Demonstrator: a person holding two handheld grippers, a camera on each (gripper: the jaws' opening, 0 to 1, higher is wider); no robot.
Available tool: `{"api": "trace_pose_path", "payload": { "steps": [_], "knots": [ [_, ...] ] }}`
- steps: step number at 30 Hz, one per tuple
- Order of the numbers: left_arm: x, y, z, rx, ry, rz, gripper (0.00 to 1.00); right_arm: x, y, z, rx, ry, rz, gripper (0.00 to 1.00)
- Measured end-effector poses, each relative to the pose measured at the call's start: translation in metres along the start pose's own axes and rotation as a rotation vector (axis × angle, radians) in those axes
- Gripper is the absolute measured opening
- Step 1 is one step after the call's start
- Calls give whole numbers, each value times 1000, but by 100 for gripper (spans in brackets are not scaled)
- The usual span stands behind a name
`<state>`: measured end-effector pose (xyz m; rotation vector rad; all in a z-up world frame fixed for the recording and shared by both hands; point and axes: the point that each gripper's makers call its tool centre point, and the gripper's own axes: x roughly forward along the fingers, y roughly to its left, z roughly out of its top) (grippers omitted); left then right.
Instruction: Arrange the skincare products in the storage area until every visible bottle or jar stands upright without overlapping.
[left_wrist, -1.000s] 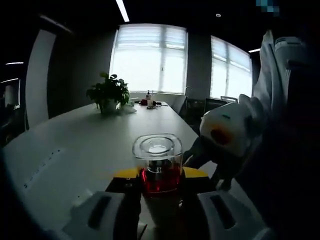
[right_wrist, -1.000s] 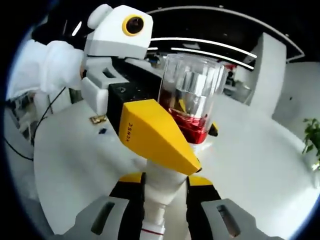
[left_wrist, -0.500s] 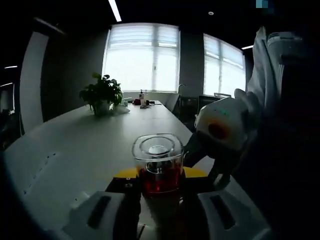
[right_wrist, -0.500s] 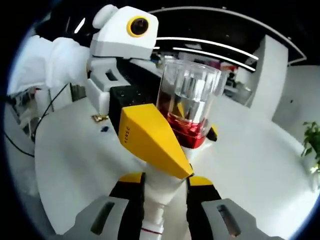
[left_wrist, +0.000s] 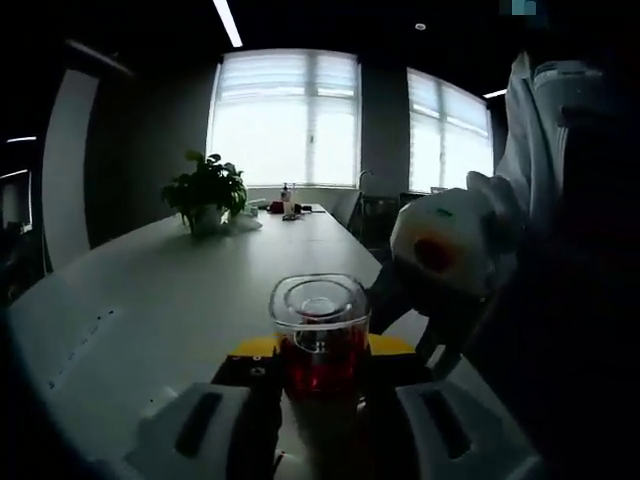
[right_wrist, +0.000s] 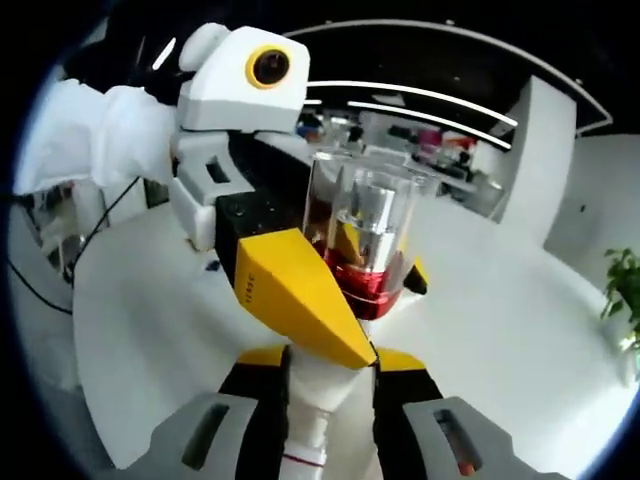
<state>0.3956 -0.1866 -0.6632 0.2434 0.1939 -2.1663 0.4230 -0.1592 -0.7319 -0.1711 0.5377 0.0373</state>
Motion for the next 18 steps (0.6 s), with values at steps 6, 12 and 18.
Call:
{"api": "trace_pose_path", "payload": {
  "steps": [6,12,18],
  "knots": [
    [0,-5,4,7,-3,-4,28,-3,1,2,4,-10,-4,24],
    [-3,-3,4,3,-7,10,29,-4,0,4,8,-22,-5,24],
    [-5,0,10,11,-24,33,31,-6,0,7,-2,-32,-8,24]
  ]
}}
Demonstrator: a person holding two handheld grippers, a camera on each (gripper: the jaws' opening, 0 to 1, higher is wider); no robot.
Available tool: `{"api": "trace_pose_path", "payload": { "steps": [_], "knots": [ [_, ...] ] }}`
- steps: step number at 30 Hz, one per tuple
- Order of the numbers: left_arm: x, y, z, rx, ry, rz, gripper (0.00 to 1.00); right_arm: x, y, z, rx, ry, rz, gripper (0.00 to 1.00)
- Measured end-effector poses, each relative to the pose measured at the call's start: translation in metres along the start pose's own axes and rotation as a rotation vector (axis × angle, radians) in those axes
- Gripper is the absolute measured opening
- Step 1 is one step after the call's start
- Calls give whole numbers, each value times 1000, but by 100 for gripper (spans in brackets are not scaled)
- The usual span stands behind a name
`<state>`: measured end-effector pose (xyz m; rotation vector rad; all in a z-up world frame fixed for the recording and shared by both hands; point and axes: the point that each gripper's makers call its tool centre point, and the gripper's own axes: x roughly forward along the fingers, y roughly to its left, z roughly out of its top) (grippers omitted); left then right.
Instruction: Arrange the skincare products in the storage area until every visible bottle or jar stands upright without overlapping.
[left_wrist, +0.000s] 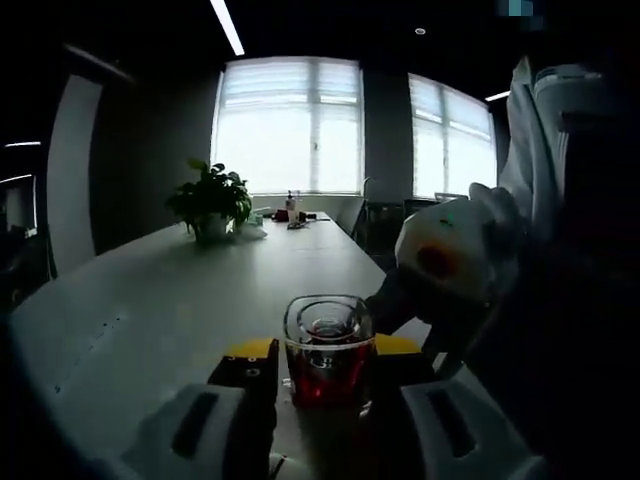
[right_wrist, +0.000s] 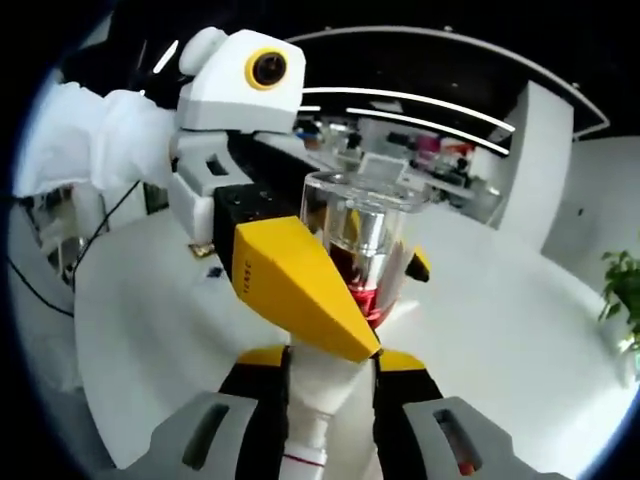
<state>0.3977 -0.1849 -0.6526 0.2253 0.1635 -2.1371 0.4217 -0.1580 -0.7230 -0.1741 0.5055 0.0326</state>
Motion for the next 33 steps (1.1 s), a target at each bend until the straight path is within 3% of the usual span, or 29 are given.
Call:
{"api": "trace_pose_path", "payload": {
  "steps": [5,9,20,25,28,33],
  "knots": [
    [-4,-3,1,17,6,16,33,-3,-1,3,5,-20,-3,25],
    [-11,0,6,10,-24,50,36,-5,-1,4,15,-26,-3,25],
    [-30,-8,16,20,-31,85,39,-18,-4,-1,38,-28,4,36],
    [-38,-12,14,24,-22,111,46,-26,-2,-3,32,-19,19,45],
    [-44,-14,16,24,-18,137,49,-33,-8,1,4,-30,-5,44],
    [-53,-26,33,49,-41,178,61,-46,-15,9,20,-44,-4,53]
  ]
}}
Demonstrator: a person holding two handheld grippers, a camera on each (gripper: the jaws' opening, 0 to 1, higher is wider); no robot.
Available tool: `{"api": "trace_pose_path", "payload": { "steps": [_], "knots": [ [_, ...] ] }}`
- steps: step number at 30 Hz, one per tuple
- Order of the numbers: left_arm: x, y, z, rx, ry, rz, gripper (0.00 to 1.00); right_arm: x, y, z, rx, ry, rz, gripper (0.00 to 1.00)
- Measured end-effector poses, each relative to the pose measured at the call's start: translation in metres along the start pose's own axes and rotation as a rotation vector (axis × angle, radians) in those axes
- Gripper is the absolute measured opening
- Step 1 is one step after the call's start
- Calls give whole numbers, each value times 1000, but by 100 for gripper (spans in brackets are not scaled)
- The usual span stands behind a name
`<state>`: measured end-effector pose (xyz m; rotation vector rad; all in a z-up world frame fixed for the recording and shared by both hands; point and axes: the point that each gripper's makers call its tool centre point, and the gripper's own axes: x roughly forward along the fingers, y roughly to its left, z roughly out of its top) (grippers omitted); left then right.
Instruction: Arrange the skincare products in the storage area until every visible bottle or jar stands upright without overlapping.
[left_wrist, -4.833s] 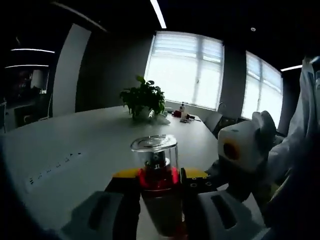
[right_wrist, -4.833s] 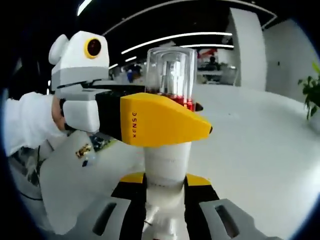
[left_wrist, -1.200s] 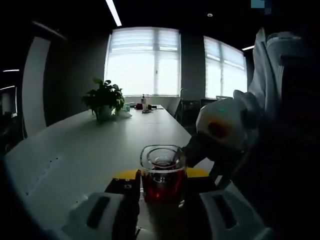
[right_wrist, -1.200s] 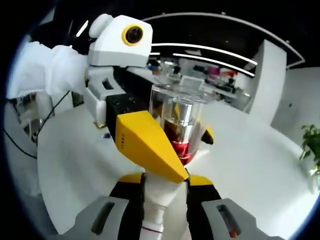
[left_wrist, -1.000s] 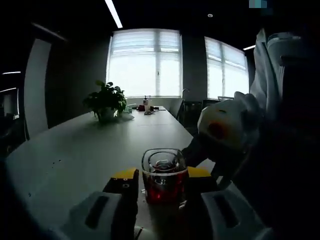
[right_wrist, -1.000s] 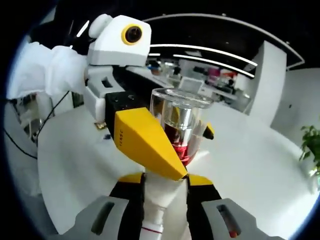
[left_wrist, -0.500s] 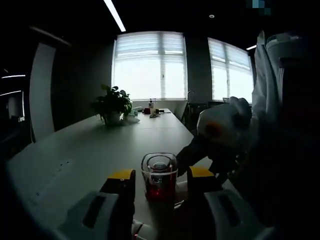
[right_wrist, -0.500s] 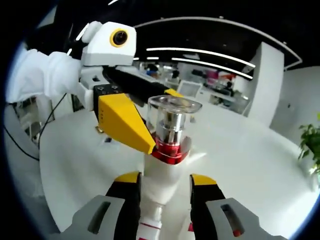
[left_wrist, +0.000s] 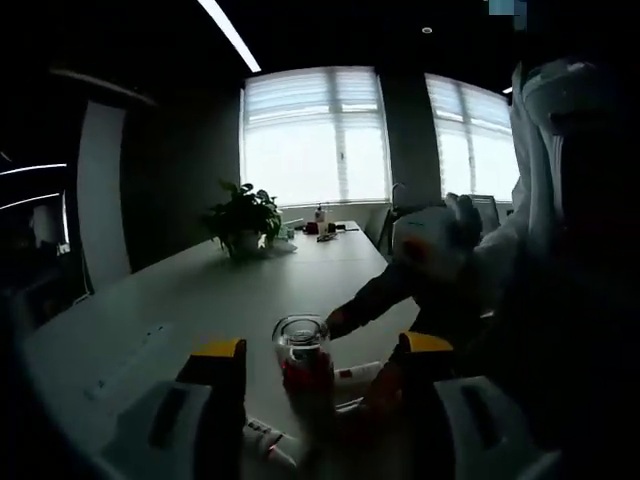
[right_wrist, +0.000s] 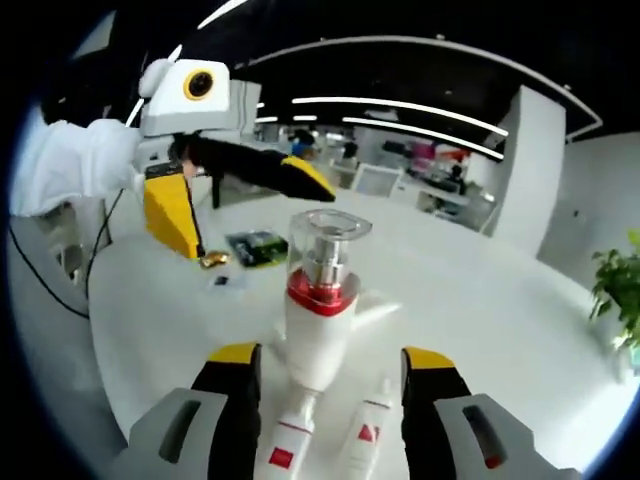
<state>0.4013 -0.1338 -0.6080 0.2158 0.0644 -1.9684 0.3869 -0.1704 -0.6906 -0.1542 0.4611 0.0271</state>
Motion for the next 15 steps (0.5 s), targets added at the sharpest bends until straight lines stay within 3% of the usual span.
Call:
{"api": "trace_pose_path", "payload": {
  "steps": [5,9,12,15],
  "knots": [
    [-8,-8,13,-6,-33,40,72,-7,0,6,3,-2,16,60],
    [-11,-11,10,-18,-6,66,83,-10,5,9,35,-7,43,63],
    [-15,-19,8,-35,18,62,83,-15,11,10,46,2,67,65],
    [-22,-13,8,-31,27,109,90,-19,15,12,77,-1,89,69]
  ]
}}
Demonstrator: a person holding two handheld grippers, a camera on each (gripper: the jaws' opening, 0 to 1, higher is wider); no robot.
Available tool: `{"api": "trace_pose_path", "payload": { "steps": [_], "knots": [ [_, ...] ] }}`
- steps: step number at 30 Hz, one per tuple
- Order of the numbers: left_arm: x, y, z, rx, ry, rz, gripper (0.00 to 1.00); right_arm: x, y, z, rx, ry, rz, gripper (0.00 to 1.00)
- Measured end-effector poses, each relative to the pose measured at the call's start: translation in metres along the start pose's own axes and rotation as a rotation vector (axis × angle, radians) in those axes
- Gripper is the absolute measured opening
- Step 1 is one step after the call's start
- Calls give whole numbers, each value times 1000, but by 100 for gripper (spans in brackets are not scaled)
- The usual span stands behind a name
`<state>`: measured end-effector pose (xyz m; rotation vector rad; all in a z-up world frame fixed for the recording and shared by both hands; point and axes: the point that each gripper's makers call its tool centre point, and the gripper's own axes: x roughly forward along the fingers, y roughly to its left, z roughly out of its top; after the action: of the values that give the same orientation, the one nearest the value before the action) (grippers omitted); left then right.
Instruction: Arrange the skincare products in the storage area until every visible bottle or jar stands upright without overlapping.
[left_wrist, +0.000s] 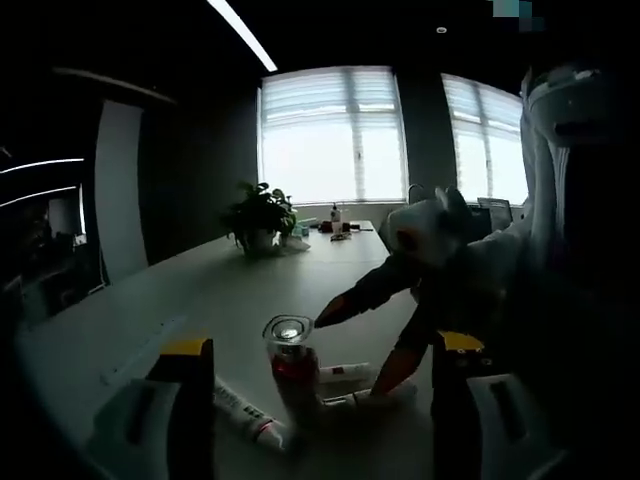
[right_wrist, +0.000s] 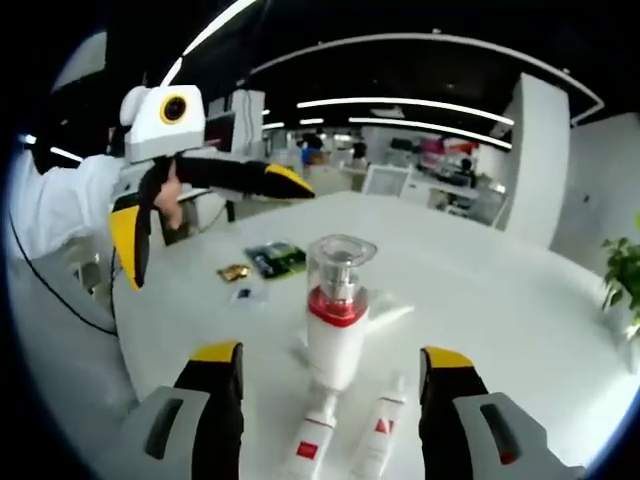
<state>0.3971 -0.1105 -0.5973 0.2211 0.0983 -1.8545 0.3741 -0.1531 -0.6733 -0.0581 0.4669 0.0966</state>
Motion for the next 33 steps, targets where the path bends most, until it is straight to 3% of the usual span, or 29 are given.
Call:
{"api": "trace_pose_path", "payload": {
  "steps": [6,18,33],
  "knots": [
    [-8,6,-6,6,43,50,93,-5,2,-1,44,19,28,80],
    [-33,13,-14,-44,96,160,99,-13,7,0,15,50,50,99],
    [-67,20,-24,-107,125,298,99,-25,13,2,-23,74,84,99]
  ]
}}
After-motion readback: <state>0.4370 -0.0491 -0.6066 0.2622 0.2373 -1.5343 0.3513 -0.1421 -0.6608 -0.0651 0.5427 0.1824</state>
